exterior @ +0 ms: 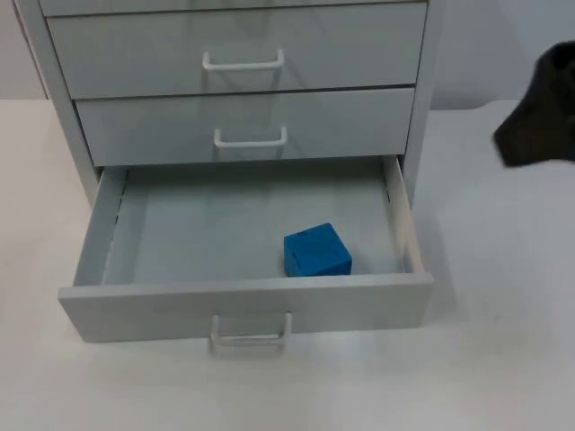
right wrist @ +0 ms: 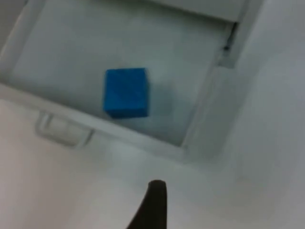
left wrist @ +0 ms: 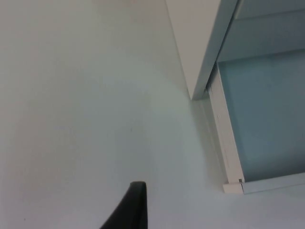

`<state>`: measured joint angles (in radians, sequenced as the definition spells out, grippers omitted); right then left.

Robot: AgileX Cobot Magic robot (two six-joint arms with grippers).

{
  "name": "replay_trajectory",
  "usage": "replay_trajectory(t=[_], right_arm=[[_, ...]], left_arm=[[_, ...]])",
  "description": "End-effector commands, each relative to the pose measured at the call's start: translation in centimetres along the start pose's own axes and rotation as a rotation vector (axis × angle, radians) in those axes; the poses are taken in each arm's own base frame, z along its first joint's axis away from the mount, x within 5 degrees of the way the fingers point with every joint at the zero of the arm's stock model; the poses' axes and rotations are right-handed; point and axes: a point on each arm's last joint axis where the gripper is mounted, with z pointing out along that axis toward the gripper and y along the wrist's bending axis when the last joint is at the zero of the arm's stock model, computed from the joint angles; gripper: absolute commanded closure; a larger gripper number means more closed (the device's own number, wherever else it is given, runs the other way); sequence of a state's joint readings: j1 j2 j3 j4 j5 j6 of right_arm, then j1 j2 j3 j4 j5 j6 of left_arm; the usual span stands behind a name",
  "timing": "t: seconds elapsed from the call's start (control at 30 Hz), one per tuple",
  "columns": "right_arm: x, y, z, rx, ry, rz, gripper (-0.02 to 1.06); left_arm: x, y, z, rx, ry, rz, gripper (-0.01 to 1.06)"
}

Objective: Open the drawer with the left hand, place the block into the drawer with the right hand, then close the drawer with the left hand.

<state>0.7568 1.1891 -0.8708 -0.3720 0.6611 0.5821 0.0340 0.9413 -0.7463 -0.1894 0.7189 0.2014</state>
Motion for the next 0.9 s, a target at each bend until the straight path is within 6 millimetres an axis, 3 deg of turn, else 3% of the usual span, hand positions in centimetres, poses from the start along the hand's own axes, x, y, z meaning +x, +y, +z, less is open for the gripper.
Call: replay_trajectory(t=[0.0, 0.13, 0.43, 0.63, 0.87], right_arm=[[-0.2, -1.7, -0.5, 0.044, -0.018, 0.02, 0.27], [-0.4, -4.9, -1.6, 0.089, -0.032, 0.088, 0.27], [0.7, -10.0, -4.2, 0.176, -0.012, 0.228, 0.27], [1.8, -12.1, -5.2, 0.174, 0.01, 0.293, 0.27], [3.5, -13.4, -4.4, 0.22, 0.038, 0.344, 0.27]], left_arm=[[0.1, 0.0, 0.1, 0.001, 0.006, 0.0, 0.0], [0.1, 0.0, 0.1, 0.002, 0.005, -0.002, 0.0], [0.1, -0.2, 0.1, 0.022, 0.001, 0.018, 0.0], [0.0, -0.3, 0.1, 0.039, -0.004, 0.034, 0.0], [0.0, -0.4, 0.1, 0.047, -0.006, 0.03, 0.0]])
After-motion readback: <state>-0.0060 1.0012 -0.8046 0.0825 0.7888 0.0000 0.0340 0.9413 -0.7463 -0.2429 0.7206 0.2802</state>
